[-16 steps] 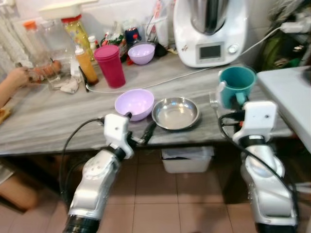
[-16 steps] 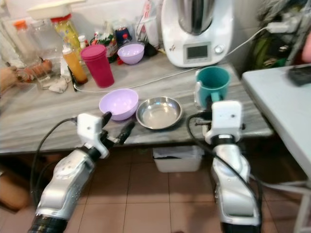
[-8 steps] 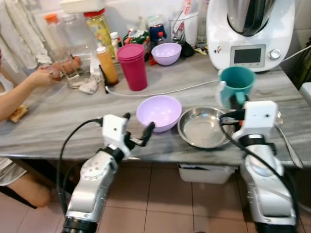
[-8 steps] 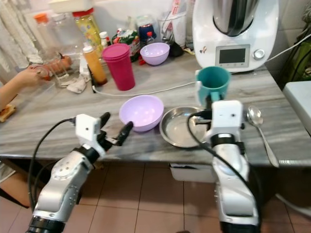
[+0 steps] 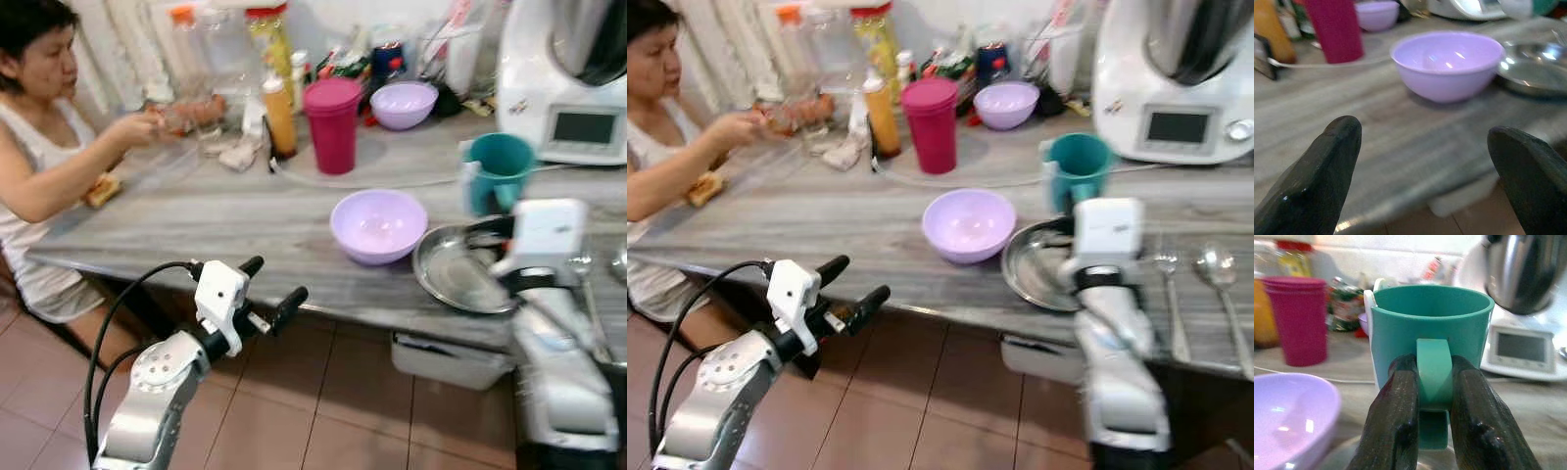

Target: Setting the table

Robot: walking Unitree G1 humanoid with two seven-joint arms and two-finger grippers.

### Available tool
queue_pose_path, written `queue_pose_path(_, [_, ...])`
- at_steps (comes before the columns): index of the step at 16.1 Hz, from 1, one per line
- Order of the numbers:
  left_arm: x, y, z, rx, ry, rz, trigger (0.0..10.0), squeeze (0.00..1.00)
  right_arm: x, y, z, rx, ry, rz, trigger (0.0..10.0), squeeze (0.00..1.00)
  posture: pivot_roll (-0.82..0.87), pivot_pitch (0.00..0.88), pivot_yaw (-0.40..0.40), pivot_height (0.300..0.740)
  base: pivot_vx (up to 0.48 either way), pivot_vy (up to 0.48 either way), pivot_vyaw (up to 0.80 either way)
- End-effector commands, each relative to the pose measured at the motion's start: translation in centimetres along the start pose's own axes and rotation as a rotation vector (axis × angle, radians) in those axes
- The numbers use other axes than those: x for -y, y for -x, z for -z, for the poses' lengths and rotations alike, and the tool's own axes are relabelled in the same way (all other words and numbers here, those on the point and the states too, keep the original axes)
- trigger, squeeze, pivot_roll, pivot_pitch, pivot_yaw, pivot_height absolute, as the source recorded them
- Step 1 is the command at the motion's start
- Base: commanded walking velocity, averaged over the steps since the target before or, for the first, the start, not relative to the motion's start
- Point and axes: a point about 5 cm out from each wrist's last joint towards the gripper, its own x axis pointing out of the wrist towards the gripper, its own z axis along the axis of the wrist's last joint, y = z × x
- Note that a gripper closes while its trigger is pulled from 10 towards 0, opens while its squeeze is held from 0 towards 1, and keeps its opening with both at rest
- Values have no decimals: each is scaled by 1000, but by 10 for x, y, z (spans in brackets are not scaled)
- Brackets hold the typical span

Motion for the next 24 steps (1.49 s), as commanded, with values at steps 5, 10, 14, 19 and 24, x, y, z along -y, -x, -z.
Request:
queue_pose_path(5, [6,3,-7,6,-14,91,10000,0,33,-14,-5,-9,7,80,10000,0,-250,138,145,740,0,0,0])
queue_pose_path(10, [6,-1,-12,23,-13,117,10000,0,41,-26,-4,-23,-3,93,10000,0,-242,135,149,740,0,0,0])
queue_pose_path(14, [8,0,-13,25,-13,120,10000,0,38,-46,1,-39,-57,89,10000,0,-232,139,148,740,0,0,0])
queue_pose_path(19, [9,1,-19,40,-14,134,10000,0,21,-62,7,-60,-113,40,10000,0,-207,146,152,740,0,0,0])
queue_pose_path(24, [18,-1,-29,84,18,195,10000,0,5,-70,21,-86,-113,-25,10000,0,-195,142,153,740,0,0,0])
